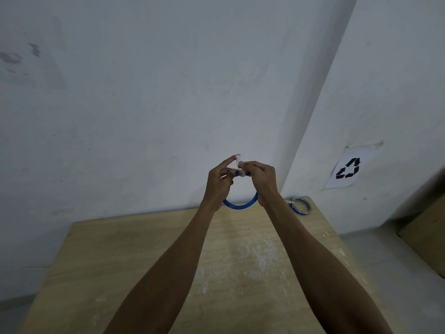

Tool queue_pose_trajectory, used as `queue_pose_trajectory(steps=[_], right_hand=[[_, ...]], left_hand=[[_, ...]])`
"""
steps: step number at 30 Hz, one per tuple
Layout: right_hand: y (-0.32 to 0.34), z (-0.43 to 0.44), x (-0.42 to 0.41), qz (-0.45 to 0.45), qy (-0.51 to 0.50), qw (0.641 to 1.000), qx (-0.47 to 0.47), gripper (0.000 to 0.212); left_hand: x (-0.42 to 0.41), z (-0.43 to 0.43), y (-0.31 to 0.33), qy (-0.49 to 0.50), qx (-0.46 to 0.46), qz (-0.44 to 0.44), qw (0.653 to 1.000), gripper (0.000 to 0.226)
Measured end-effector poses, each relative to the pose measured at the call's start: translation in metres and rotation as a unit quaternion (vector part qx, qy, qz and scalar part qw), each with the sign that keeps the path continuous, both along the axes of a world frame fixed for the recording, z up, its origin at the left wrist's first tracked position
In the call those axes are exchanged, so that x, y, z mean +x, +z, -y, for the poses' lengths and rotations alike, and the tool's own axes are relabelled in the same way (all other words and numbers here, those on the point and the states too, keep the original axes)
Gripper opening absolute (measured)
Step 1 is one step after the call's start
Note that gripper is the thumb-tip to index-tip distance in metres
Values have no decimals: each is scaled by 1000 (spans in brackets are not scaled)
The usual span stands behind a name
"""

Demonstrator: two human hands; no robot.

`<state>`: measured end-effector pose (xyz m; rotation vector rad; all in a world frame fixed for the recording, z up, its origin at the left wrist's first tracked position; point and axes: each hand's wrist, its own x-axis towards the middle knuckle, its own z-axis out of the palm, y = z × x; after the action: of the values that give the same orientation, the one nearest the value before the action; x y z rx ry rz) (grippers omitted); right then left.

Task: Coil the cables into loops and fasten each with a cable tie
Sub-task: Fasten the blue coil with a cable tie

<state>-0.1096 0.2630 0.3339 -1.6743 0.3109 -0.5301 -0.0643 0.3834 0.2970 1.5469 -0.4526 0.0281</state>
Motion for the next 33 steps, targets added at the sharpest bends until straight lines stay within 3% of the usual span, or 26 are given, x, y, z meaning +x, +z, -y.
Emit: queue_pose_trajectory(steps=[7,17,25,33], right_hand=[[2,-3,3,-21,-13,999,20,34],[-13,-3,5,26,-16,1000,4,18],[-13,-8,4,59,13,998,28,8],[-28,-6,11,78,-27,997,14,23]], left_hand=[[1,4,-2,26,27,49,998,39],[8,6,-14,39,66,65,995,41],[18,-4,-12,73,33,45,996,37],[16,-3,-10,53,80,92,991,35]])
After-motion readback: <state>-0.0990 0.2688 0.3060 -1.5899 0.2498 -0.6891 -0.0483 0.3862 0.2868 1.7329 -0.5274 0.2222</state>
